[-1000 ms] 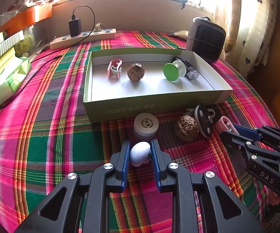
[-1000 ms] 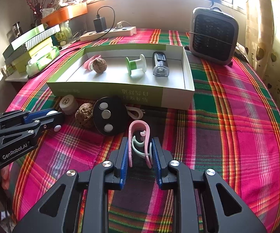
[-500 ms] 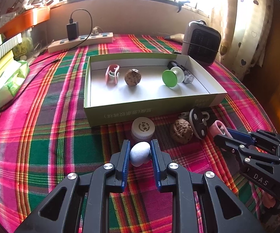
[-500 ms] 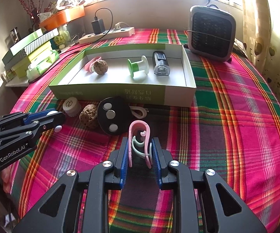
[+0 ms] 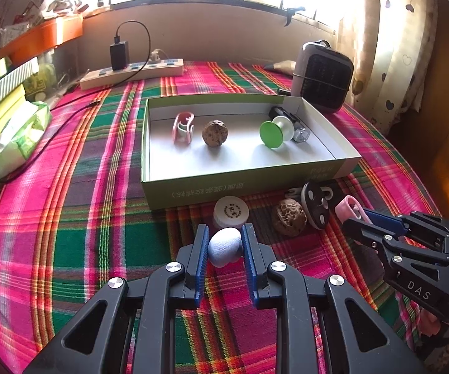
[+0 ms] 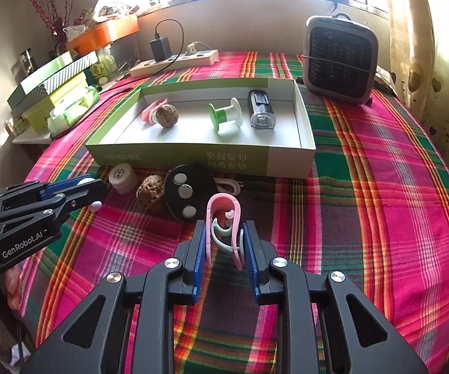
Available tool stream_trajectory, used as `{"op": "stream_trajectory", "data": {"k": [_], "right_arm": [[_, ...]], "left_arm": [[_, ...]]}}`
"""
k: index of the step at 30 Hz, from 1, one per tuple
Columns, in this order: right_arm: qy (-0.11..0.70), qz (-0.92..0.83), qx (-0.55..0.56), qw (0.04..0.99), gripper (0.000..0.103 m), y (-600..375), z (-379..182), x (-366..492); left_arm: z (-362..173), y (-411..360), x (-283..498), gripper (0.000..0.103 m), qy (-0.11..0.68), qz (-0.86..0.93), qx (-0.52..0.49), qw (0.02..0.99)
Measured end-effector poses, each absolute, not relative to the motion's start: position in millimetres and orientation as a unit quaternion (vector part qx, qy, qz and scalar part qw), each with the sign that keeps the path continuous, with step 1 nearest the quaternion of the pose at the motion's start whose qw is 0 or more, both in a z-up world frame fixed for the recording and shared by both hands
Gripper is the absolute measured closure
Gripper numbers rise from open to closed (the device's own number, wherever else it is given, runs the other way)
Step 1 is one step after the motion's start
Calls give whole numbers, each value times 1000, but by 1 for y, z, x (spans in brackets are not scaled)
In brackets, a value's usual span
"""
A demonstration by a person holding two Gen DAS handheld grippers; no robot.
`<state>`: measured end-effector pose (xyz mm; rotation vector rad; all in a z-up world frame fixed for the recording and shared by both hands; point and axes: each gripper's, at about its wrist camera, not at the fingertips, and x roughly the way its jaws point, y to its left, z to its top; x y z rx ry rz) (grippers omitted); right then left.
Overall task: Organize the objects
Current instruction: 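Lift and carry the pink clip in right tool toward the box while left tool carries the knob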
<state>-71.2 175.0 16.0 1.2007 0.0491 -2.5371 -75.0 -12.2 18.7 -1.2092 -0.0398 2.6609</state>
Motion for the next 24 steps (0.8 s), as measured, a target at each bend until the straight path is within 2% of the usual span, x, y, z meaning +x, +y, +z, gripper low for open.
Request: {"op": "stream_trajectory", "data": {"k": [24], "right_arm": [[17, -899, 389, 200, 79, 163, 53, -92]], "left_arm": [[46, -16, -97, 83, -17, 914, -390, 108]]}}
